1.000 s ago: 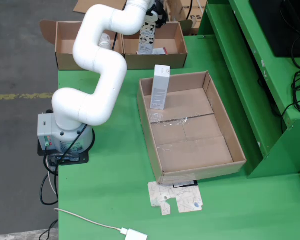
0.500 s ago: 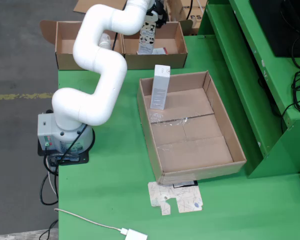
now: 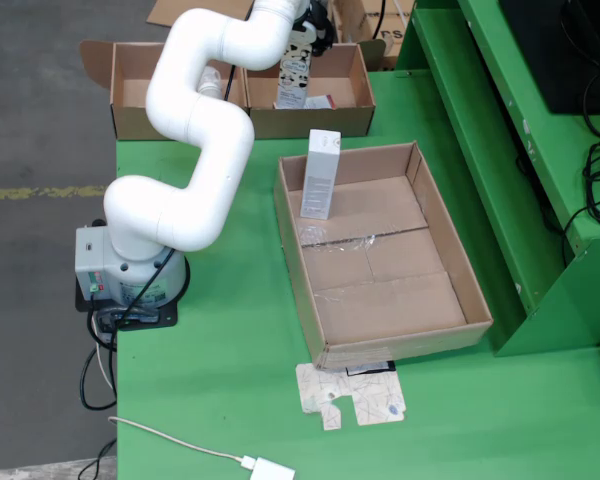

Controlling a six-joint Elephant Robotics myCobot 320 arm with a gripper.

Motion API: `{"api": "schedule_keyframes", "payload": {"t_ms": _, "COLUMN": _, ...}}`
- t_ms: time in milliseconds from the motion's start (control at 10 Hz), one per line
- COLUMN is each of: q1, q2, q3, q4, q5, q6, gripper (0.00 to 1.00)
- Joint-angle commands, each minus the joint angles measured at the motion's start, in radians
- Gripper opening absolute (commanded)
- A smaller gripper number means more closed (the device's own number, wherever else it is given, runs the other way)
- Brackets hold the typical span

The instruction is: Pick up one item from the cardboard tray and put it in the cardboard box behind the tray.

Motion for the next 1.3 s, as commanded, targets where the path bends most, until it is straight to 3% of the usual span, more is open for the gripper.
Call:
{"api": "schedule_keyframes", "payload": {"t_ms": 0, "q1": -0.012, "q2": -0.009, "q3": -0.017, "q4": -0.024, "q5": -0.007, "q6": -0.008, "gripper": 0.50}}
{"api": "schedule_keyframes", "payload": {"t_ms": 500, "q1": -0.012, "q2": -0.009, "q3": -0.017, "q4": -0.024, "q5": -0.007, "q6": -0.008, "gripper": 1.00}}
{"api": "schedule_keyframes", "payload": {"t_ms": 1200, "q1": -0.012, "q2": -0.009, "q3": -0.017, "q4": -0.024, "q5": -0.007, "q6": -0.008, "gripper": 1.00}}
